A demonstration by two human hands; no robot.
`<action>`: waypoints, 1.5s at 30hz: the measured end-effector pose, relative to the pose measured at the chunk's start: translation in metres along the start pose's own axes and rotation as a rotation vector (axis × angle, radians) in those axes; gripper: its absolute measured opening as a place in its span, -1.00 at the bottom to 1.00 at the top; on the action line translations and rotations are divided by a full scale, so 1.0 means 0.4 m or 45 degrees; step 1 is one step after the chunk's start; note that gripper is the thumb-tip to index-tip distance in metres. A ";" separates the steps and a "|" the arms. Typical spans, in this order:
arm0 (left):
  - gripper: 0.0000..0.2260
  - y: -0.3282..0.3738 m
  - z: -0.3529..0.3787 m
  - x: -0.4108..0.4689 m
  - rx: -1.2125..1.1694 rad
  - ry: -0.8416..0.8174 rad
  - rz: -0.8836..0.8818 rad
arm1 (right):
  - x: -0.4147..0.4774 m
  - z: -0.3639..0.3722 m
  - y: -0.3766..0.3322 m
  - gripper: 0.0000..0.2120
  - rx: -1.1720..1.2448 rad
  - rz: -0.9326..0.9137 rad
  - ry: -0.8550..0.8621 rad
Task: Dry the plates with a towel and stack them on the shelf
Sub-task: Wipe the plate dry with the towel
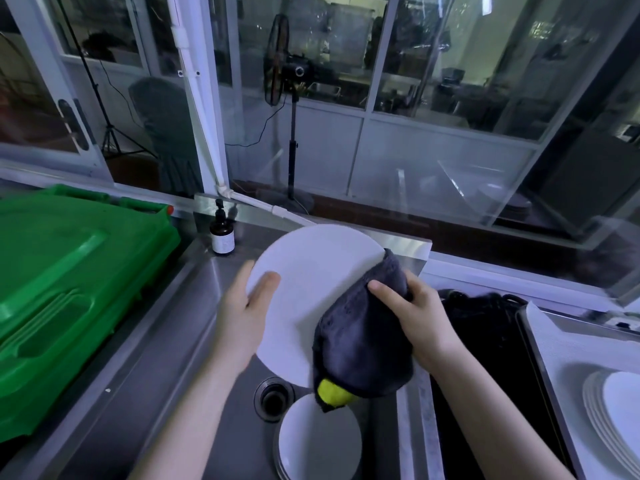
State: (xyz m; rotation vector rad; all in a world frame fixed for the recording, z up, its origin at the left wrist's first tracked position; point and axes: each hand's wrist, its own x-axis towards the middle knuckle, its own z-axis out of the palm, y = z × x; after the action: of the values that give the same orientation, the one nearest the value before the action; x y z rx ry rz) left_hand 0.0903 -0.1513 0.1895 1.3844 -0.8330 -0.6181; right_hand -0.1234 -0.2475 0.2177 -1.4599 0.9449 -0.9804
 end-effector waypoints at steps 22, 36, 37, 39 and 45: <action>-0.80 0.036 0.101 0.015 -0.627 0.095 -0.786 | -0.144 0.119 0.102 -0.68 -1.138 -1.020 0.158; -0.76 -0.016 0.078 -0.019 -0.787 -0.014 -0.386 | -0.139 0.108 0.043 -0.45 -1.301 -0.870 -0.322; -0.71 -0.012 0.084 -0.023 -0.765 -0.032 -0.356 | -0.128 0.120 0.038 -0.43 -1.280 -0.839 -0.365; -0.64 -0.002 0.088 -0.029 -0.768 -0.045 -0.309 | -0.102 0.132 0.025 -0.40 -1.206 -0.740 -0.406; -0.57 0.007 0.049 -0.019 -0.826 -0.001 -0.215 | -0.065 0.098 0.019 -0.42 -1.221 -0.583 -0.290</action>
State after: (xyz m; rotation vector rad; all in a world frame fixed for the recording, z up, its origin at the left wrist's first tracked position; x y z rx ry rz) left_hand 0.0699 -0.1565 0.1909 0.8607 -0.4517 -0.9227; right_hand -0.0958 -0.2105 0.2053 -2.6192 0.9726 -0.6460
